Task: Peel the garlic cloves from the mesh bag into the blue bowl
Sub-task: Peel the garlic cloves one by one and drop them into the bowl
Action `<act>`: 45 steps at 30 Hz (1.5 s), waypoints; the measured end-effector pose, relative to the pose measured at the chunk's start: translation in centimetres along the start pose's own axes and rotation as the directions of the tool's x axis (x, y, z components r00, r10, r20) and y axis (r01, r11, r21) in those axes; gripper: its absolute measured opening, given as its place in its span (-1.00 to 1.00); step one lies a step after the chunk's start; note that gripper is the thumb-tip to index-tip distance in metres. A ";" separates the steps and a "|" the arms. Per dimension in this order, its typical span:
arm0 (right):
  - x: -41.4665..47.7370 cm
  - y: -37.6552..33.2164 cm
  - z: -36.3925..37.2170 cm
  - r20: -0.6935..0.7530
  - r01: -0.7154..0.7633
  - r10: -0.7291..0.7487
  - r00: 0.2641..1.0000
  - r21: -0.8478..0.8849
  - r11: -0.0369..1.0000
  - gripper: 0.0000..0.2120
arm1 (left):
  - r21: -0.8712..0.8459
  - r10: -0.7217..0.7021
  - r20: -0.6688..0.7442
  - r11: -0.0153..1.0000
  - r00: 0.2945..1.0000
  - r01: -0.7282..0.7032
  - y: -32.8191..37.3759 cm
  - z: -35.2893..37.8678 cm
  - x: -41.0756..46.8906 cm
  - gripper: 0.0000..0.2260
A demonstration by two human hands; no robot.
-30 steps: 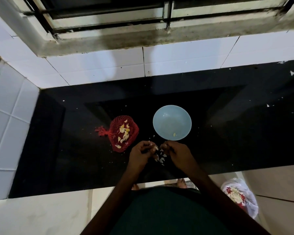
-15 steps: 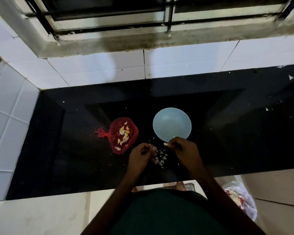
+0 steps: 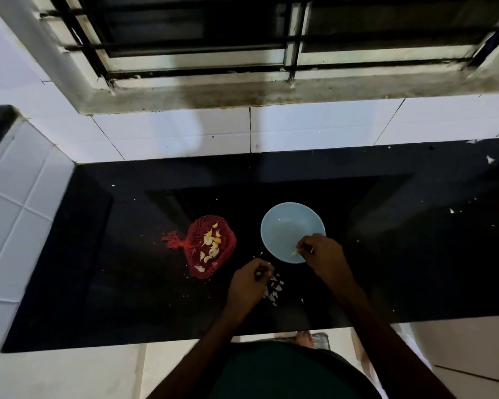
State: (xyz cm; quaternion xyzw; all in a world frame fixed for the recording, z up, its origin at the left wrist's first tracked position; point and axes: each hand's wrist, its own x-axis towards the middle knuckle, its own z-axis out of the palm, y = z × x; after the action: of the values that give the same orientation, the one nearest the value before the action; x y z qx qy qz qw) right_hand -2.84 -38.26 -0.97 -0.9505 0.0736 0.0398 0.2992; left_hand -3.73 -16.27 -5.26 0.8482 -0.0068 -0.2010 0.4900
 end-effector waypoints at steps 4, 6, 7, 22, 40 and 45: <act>-0.4 -0.2 -0.8 -0.038 -0.040 0.042 0.998 0.056 0.998 -0.89 | 0.032 0.000 -0.050 0.999 0.999 0.002 -0.1 -0.5 0.0 -0.88; -1.3 -0.5 -1.4 -0.063 -0.033 0.040 0.997 0.104 0.994 -0.83 | 0.037 -0.010 -0.066 0.999 0.998 0.013 0.0 -1.0 0.0 -0.80; -1.8 -0.8 -1.6 -0.067 -0.026 0.034 0.997 0.108 0.994 -0.80 | 0.038 -0.017 -0.072 0.999 0.997 0.019 -0.1 -1.2 0.0 -0.78; 1.7 -10.5 6.2 0.209 0.245 -0.250 0.945 0.052 0.968 -0.93 | -0.077 -0.061 -0.042 0.995 0.997 0.057 -1.7 -4.7 -1.9 -0.83; 9.3 -17.6 11.8 0.380 0.463 -0.371 0.847 -0.186 0.867 -0.83 | 0.006 -0.111 -0.133 0.994 0.985 0.113 -3.7 -5.6 -2.4 -0.81; 9.8 -17.8 12.0 0.392 0.498 -0.400 0.828 -0.187 0.847 -0.87 | -0.051 -0.159 -0.159 0.987 0.974 0.153 -4.1 -5.6 -2.3 -0.88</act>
State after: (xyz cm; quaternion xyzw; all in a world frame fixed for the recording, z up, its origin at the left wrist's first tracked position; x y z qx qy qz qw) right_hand 9.39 -18.11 -1.97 -0.9519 -0.2131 0.1399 0.1699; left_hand -4.67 -8.99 -5.43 0.8502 0.1035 -0.1691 0.4877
